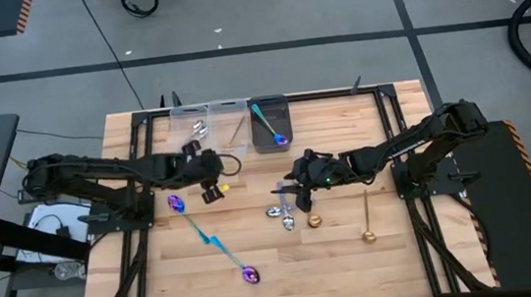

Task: Sort silverware by color (type)
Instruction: Put the gold spoon into the right transparent bin

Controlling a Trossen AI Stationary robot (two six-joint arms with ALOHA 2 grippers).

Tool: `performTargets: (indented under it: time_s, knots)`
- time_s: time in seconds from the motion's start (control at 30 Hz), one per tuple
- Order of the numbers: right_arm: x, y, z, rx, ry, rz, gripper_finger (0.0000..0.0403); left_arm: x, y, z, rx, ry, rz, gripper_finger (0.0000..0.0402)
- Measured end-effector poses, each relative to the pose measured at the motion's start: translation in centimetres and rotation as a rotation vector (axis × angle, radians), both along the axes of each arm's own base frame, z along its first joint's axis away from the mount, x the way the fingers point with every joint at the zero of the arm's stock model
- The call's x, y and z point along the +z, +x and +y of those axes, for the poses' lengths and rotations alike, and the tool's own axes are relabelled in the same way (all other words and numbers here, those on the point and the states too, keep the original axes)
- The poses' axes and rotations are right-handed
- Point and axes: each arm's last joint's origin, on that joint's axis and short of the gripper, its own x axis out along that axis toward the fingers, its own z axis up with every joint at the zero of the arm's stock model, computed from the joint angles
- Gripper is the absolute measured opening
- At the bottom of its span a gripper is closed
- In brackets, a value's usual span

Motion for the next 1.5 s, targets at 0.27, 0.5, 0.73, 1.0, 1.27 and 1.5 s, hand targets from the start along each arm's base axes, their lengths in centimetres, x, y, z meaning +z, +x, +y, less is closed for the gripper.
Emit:
performTargets:
  time_s: [0.27,0.5,0.73,1.0,1.27,1.5]
  knots:
    - [-0.6,-0.9,0.5,-0.092,-0.006,0.164,0.0164,-0.6,0.3,-3.0,-0.216,0.090,-0.002,0.0126]
    - [-0.8,-2.2,0.6,-0.189,0.044,0.358,0.0164,-1.1,0.3,-3.4,-0.218,0.080,-0.034,0.0126]
    - [-1.9,-2.7,2.4,-0.165,0.111,0.438,0.0164,-1.1,0.3,-3.4,-0.170,0.047,-0.061,0.0126]
    - [-2.3,-3.5,5.9,-0.088,0.070,0.450,0.0164,-1.1,0.3,-3.2,-0.163,0.049,-0.063,0.0126]
    - [-2.7,-5.0,6.9,-0.215,0.193,0.536,0.0164,-1.0,0.4,-3.2,-0.165,0.050,-0.075,0.0126]
    - [-2.6,-6.0,9.4,0.040,-0.042,0.544,0.0164,-0.9,0.5,-3.2,-0.166,0.051,-0.081,0.0126]
